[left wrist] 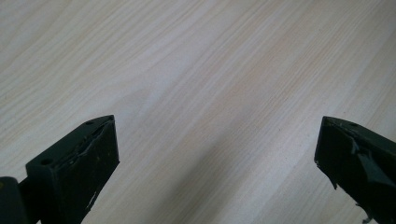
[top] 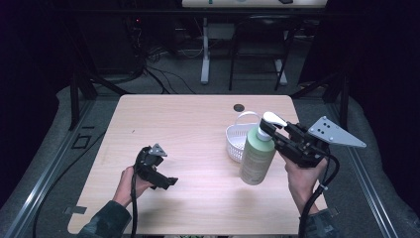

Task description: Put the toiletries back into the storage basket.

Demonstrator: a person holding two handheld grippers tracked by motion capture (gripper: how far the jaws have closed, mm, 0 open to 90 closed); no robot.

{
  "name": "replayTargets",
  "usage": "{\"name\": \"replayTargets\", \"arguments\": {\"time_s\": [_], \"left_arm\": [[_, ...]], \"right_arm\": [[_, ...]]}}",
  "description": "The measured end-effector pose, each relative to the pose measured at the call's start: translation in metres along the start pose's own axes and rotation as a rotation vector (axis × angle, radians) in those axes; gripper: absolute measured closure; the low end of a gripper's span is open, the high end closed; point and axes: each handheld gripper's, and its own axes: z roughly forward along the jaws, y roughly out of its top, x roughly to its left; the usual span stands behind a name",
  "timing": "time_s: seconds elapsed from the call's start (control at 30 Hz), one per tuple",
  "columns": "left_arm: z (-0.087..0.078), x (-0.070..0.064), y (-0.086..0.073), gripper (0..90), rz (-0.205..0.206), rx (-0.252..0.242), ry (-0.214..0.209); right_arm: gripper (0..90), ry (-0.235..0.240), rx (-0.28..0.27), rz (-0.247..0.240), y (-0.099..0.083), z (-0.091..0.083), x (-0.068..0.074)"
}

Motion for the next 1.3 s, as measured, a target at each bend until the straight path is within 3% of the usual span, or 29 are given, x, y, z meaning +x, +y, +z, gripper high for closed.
{"name": "replayTargets", "arguments": {"time_s": [1.3], "left_arm": [[0.001,0.004,-0.002,0.0,-0.006,0.007,-0.005]], "right_arm": [[67.3,-0.019,-0.039,-0.023,0.047,-0.003,-0.015]]}}
